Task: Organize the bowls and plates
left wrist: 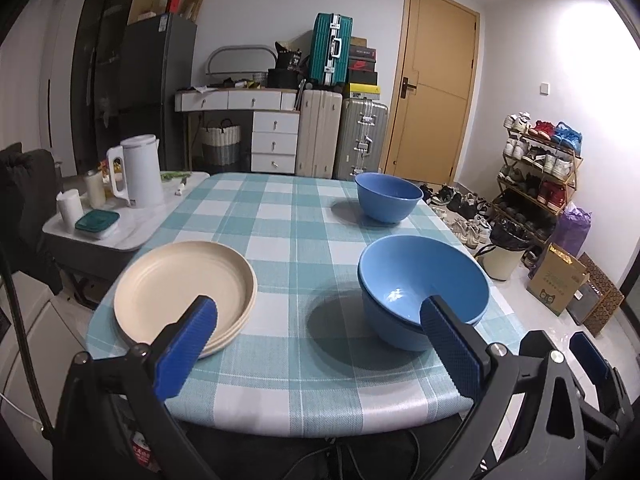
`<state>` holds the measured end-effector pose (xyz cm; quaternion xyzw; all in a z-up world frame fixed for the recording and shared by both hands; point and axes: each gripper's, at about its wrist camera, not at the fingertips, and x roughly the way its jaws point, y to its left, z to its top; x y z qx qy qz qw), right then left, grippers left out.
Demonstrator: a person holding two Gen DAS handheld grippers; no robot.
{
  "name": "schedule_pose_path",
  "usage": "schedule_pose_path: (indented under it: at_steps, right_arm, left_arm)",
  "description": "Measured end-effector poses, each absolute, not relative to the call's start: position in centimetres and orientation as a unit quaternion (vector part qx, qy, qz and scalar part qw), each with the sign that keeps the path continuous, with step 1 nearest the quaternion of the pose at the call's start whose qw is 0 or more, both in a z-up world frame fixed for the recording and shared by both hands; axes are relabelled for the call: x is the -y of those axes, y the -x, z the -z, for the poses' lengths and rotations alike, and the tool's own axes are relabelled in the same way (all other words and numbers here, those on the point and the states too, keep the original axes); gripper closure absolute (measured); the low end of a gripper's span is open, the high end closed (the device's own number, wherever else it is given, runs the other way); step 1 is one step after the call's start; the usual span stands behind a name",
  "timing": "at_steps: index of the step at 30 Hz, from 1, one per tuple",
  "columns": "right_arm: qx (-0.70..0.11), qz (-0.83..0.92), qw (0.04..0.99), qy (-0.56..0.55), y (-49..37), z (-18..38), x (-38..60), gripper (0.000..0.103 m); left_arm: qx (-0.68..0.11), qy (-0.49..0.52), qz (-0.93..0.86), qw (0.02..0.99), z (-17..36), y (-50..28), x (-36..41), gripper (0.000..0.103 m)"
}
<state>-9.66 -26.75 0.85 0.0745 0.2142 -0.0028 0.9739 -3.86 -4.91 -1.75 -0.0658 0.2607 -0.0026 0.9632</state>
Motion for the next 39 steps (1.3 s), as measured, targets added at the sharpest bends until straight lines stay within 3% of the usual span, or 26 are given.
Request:
schedule_pose_path:
  at_steps: [29, 39]
  right_arm:
    - [-0.255, -0.011, 0.96, -0.116, 7.8, 1.2, 29.1, 0.001]
    - [-0.224, -0.085, 0.969, -0.06, 2.5, -6.6, 31.2, 0.001]
  left_arm:
    - [-0.305, 0.035, 0.009, 0.952, 3.0, 1.6, 6.3, 0.0]
    - [-0.325, 0.034, 0.044, 0.944, -3.4, -5.6, 3.3, 0.0]
